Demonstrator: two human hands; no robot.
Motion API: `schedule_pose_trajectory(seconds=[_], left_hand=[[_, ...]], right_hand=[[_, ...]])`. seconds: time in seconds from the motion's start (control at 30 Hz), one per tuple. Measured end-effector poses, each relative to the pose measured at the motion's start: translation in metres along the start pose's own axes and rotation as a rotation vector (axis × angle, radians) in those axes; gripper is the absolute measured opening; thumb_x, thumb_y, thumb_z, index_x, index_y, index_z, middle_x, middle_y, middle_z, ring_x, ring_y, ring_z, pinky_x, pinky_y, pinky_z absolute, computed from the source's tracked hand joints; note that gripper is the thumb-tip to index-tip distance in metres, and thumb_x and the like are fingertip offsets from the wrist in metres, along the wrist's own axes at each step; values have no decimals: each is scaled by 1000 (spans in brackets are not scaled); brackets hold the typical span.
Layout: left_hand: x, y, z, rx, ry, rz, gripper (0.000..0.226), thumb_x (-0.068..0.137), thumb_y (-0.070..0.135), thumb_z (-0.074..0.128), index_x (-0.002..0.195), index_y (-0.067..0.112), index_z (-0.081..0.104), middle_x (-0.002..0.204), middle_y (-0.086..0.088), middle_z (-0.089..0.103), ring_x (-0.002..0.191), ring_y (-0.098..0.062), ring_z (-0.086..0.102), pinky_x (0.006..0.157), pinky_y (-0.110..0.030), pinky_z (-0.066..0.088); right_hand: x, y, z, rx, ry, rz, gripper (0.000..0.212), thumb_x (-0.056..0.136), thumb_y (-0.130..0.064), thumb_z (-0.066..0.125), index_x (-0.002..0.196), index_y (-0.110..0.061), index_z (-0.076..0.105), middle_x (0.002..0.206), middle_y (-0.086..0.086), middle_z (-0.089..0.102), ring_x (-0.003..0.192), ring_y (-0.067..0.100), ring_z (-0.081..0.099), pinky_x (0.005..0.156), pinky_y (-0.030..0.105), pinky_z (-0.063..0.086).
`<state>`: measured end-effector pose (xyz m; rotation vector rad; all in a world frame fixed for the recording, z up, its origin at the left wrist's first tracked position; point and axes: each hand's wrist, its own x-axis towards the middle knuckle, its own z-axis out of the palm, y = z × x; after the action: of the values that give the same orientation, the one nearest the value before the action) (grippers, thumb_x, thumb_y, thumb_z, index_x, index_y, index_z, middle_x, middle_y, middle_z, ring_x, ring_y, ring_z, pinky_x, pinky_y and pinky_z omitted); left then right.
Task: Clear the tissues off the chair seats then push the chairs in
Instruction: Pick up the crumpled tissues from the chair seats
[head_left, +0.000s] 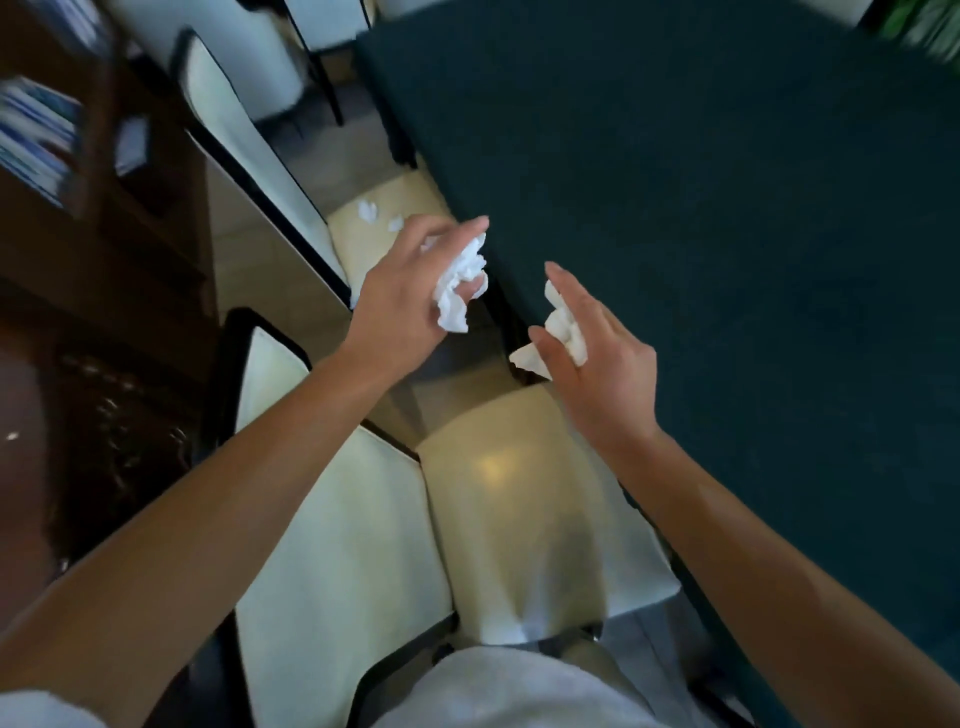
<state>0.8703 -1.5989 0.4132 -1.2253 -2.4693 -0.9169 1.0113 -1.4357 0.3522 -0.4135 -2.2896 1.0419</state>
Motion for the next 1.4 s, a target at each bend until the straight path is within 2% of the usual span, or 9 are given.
schedule_pose_trajectory(seconds=[0.07,0.13,0.2,0.33,0.57,0.73,0.97,1.27,1.4], left_hand=[[-8,0,-23,44,41,68,42,97,17,71,138,14,63,130,-7,57,109,-1,54,91,1,35],[-17,-1,-45,41,96,88,37,96,18,72,133,13,67,129,-7,58,111,-8,58,92,-1,36],[-28,-2,-67,7,153,85,34,93,13,75,127,13,70,126,-6,59,109,-4,56,92,-4,38],[-55,-2,-113,-54,227,76,32,89,8,77,120,12,73,124,-5,59,110,-3,55,93,-10,42],[-102,-2,-173,-96,342,172,48,88,-3,77,133,6,66,124,-15,58,111,2,53,96,-5,41],[-120,0,-192,-62,352,250,40,89,-1,77,128,3,69,124,-15,60,112,-17,60,95,-20,50],[-129,9,-201,-31,487,207,40,85,-11,77,124,-2,69,118,-22,61,108,-21,59,99,-11,42],[-134,-21,-196,20,448,19,33,97,19,71,128,10,71,124,-5,60,113,-10,56,94,-14,44],[-124,-37,-200,-9,440,-35,30,96,18,73,126,13,72,124,8,55,114,14,46,92,-1,35]], right_hand=[[1,-12,-7,-45,8,-52,52,102,-36,64,151,-37,47,144,-14,61,125,0,57,86,15,48],[0,-29,-13,-67,-3,-47,55,101,-35,65,152,-39,45,141,-16,62,126,-2,53,84,6,41],[-5,-53,-14,-63,-11,-37,58,100,-34,66,153,-42,42,139,-20,61,123,-10,47,85,-2,33],[-24,-107,-4,-36,-26,-67,59,100,-34,65,151,-48,41,138,-25,58,113,-19,42,86,-4,32],[-58,-177,1,-76,34,-174,59,100,-33,66,152,-46,41,131,-34,51,111,-26,41,86,-5,33],[-73,-195,1,-83,150,-336,39,101,-28,68,139,-32,63,140,-15,63,118,-29,42,91,-2,37],[-63,-202,-14,-31,139,-410,35,102,-34,62,136,-26,66,138,-13,64,121,-21,49,93,1,41],[-63,-197,-12,-27,67,-336,31,103,-30,62,133,-28,68,133,-15,67,118,-8,58,92,1,41],[-54,-200,-7,-69,99,-291,34,103,-36,58,134,-29,67,134,-14,67,119,-5,60,92,0,41]])
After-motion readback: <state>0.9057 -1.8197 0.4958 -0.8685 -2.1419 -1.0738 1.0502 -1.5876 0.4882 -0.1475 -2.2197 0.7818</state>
